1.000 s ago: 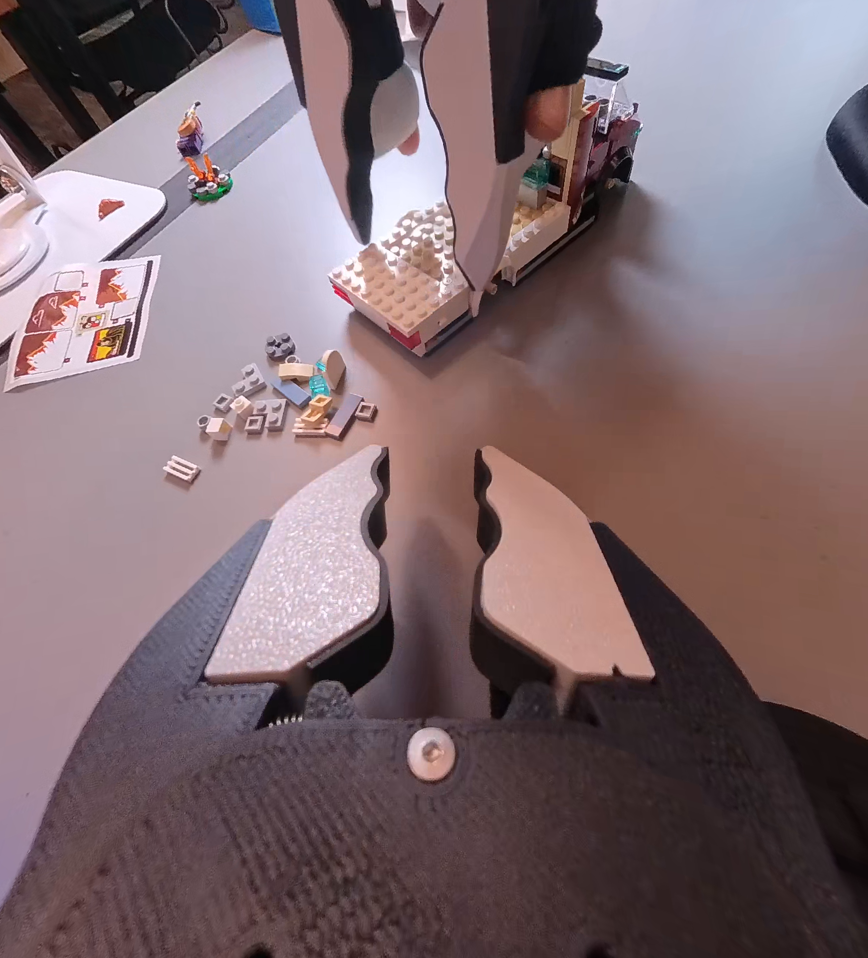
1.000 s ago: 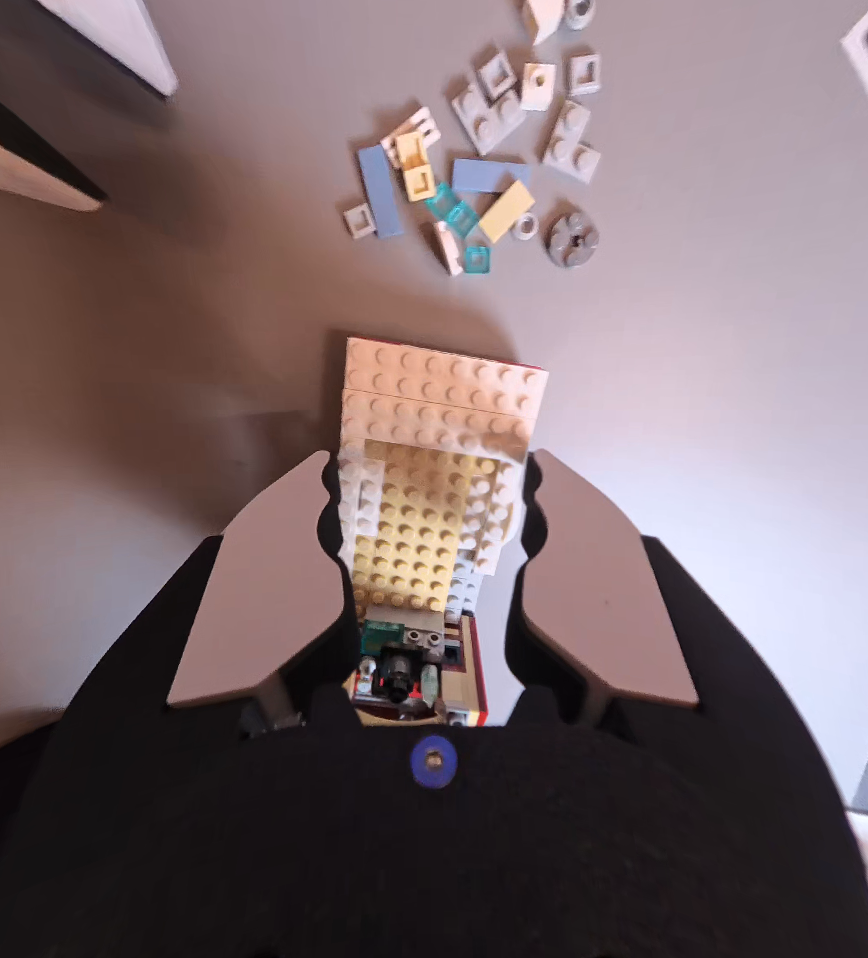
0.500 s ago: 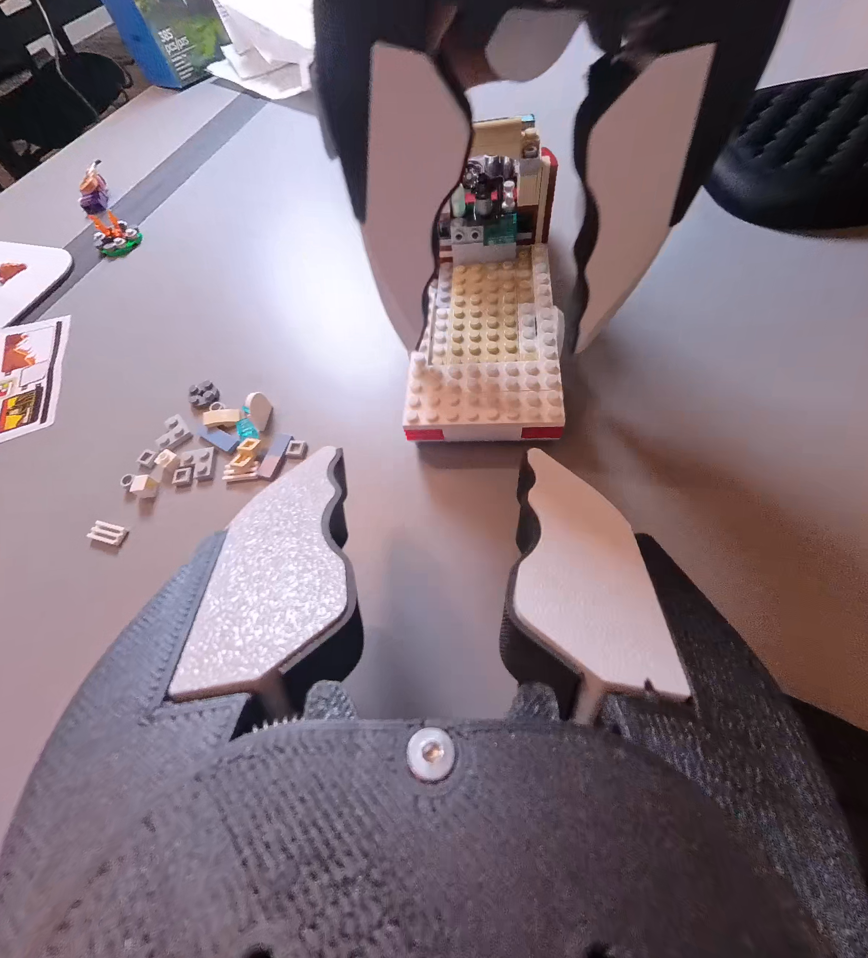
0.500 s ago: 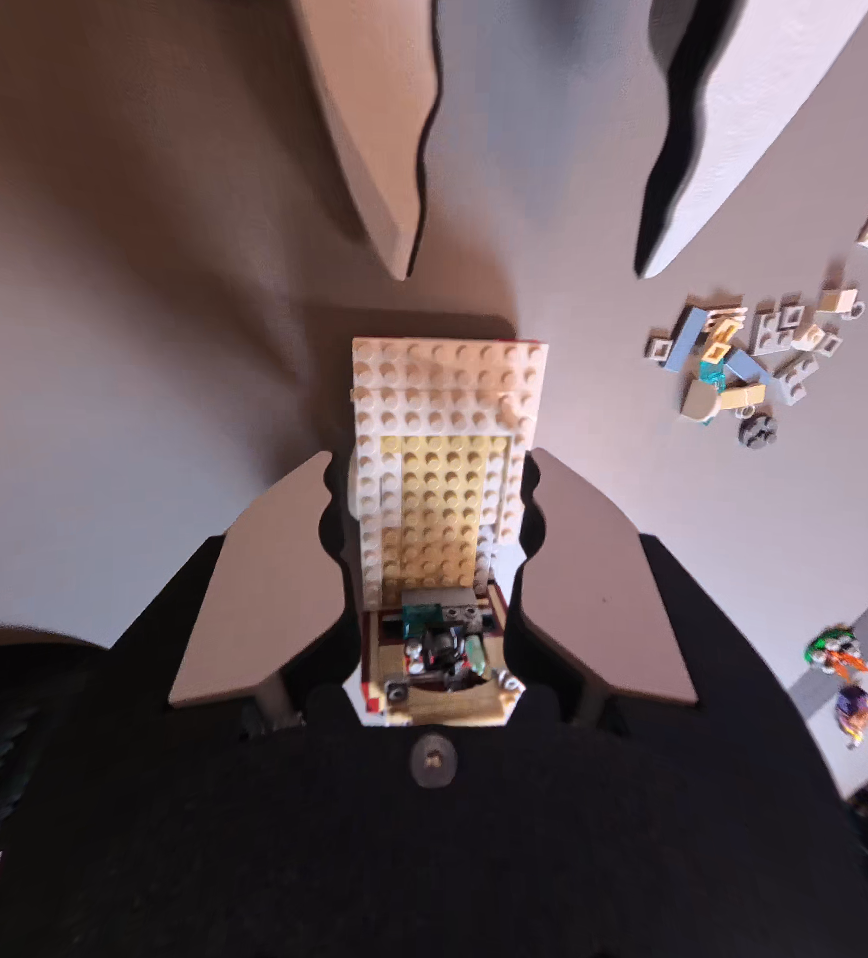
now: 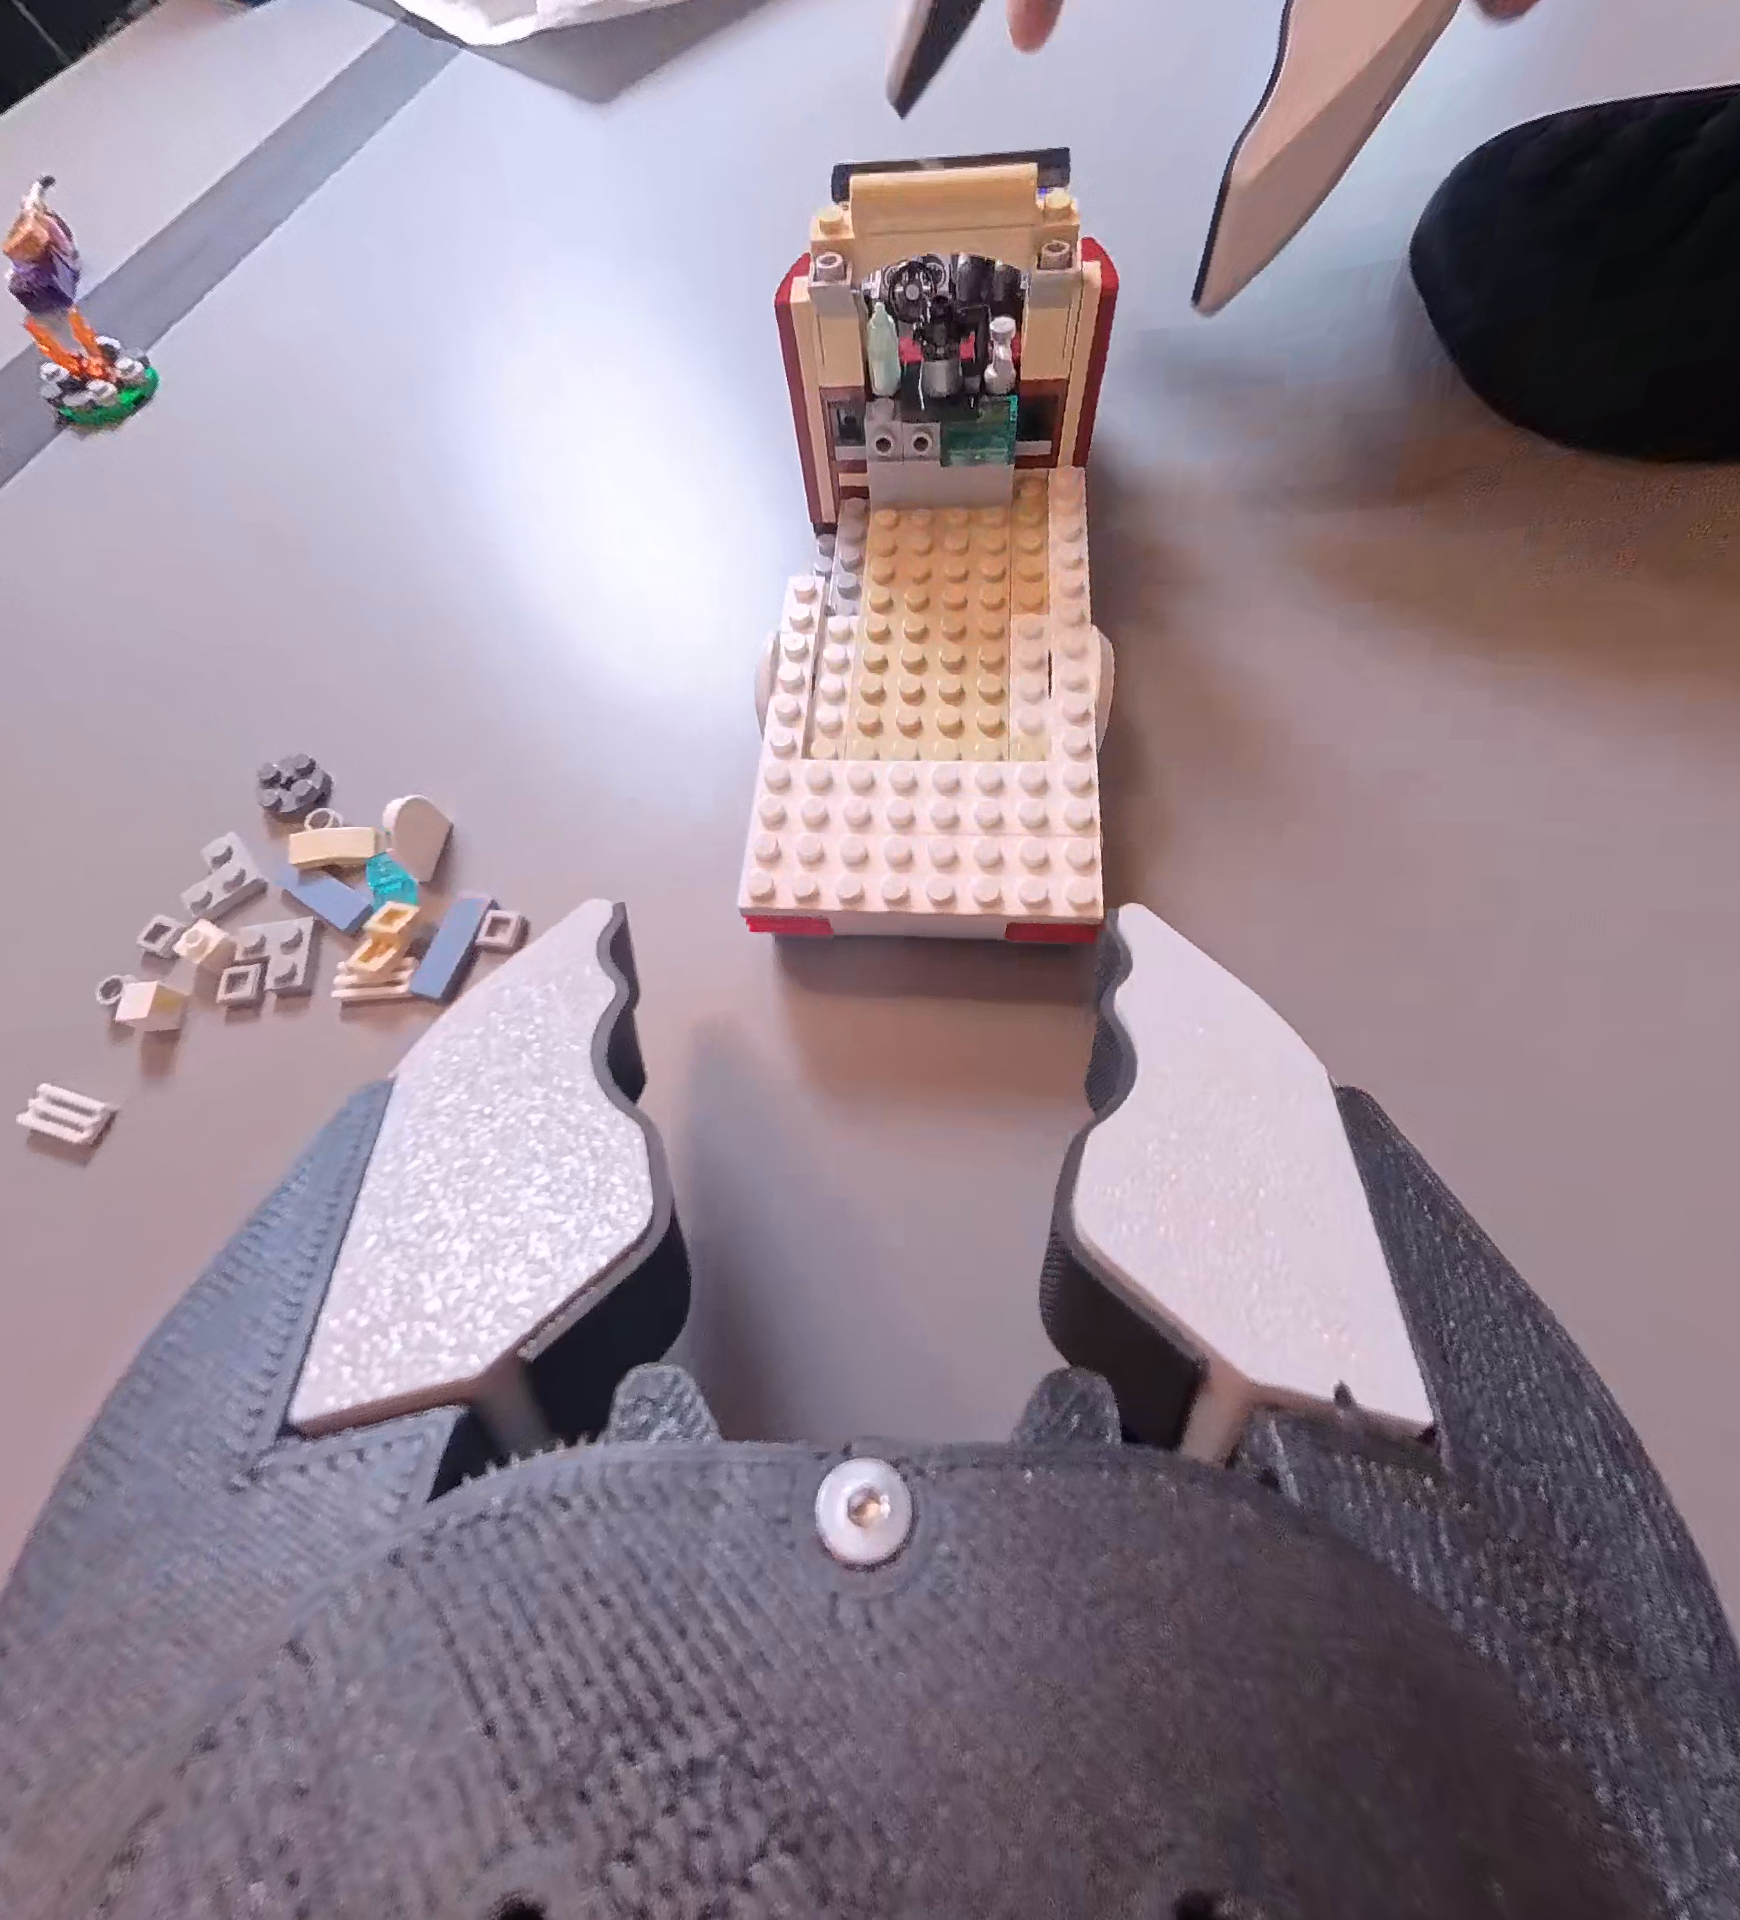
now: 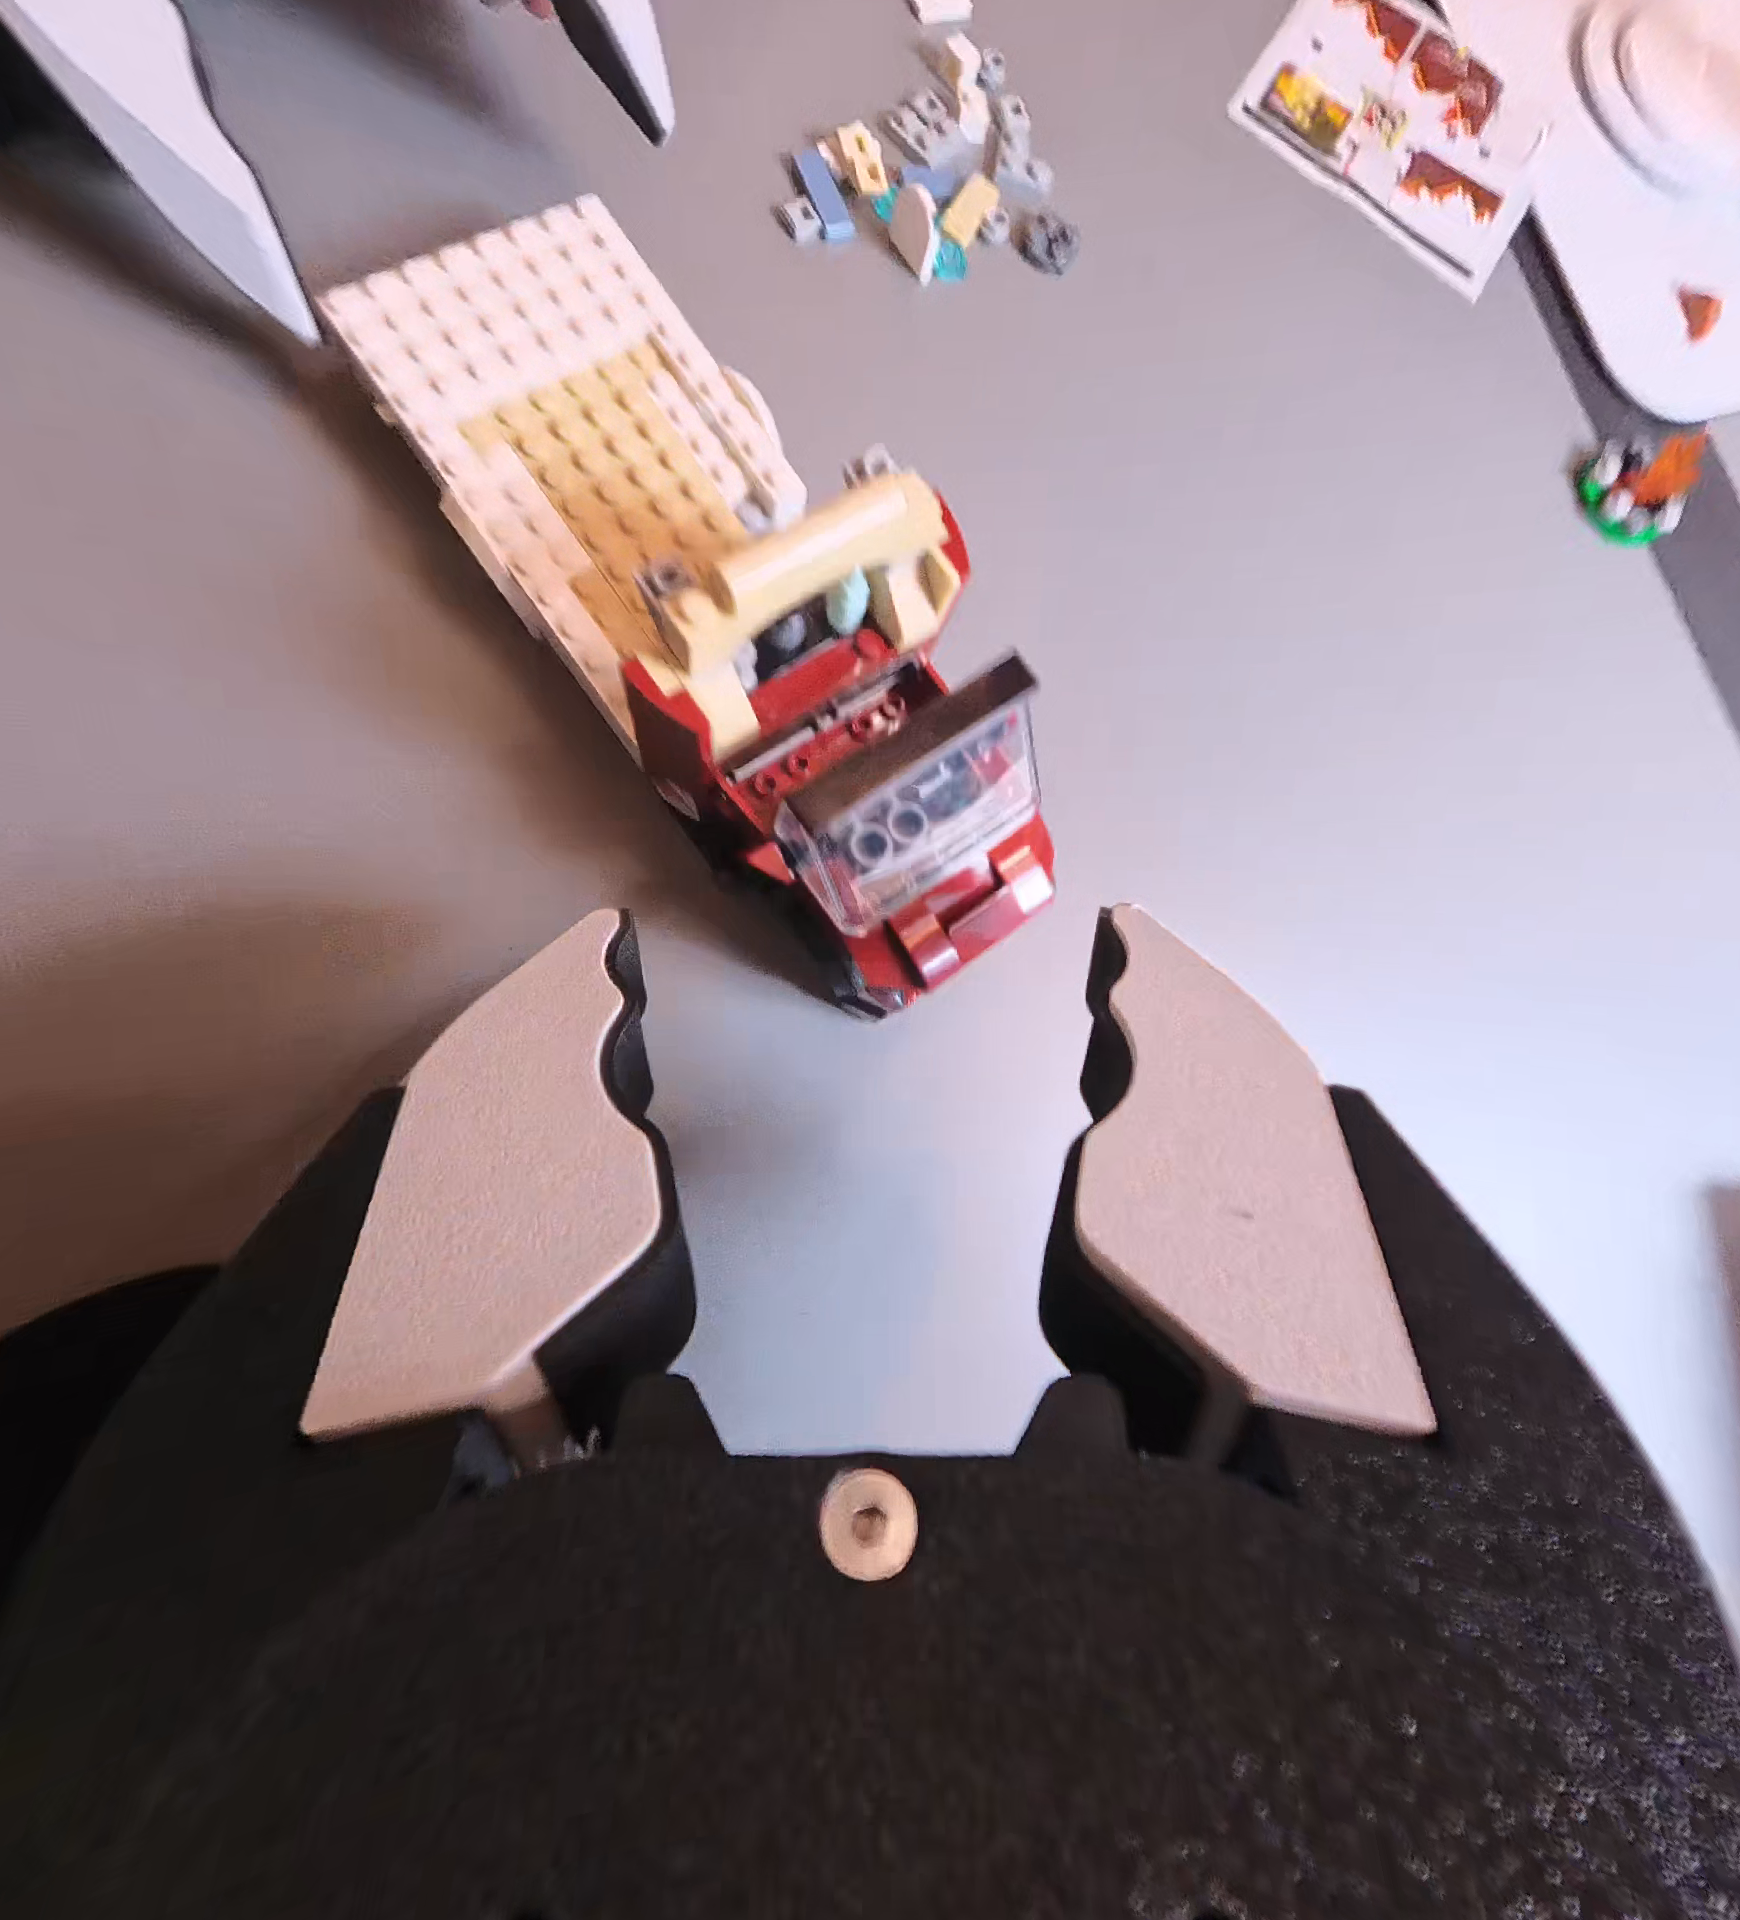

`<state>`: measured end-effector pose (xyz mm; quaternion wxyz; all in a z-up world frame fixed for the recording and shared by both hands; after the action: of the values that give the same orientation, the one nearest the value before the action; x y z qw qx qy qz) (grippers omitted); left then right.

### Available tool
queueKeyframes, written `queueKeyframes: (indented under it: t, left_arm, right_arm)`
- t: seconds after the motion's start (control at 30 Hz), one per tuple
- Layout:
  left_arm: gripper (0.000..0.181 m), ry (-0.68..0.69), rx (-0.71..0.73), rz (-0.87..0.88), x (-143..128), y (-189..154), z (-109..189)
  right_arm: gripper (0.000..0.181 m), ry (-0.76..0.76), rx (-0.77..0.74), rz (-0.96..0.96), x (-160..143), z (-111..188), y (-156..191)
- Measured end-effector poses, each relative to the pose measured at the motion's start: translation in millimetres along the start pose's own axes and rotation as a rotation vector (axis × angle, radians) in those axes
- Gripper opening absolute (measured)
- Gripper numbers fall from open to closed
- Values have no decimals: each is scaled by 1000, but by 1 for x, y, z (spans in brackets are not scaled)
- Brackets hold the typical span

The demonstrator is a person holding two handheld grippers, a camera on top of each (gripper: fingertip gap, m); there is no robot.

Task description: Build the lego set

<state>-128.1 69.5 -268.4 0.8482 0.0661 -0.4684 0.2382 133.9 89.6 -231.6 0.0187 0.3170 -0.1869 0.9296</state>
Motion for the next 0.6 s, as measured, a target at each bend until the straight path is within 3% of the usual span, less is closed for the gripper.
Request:
queueKeyframes:
  t: [0.17, 0.37, 0.6]
  left_arm:
    - [88, 40, -40, 22, 6, -4, -15]
    - [75, 64, -28, -23, 5, -1, -19]
    - [74, 60, -10, -31, 8, 1, -22]
  right_arm:
    - [73, -35, 8, -44, -20, -15, -1]
    - [54, -68, -49, -55, -20, -24, -1]
    - [52, -79, -69, -86, -24, -26, -6]
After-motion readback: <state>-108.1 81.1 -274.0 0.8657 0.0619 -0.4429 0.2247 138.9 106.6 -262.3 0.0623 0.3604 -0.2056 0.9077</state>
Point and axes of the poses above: each gripper's, where its closed fingertips meet, z back along the fingers, x out of its top, y = z × x across the jaws, the point moved 8 cm from there along z, back along the fingers, and after that the axes turned 13 degrees about z, right-handed, at the moved point
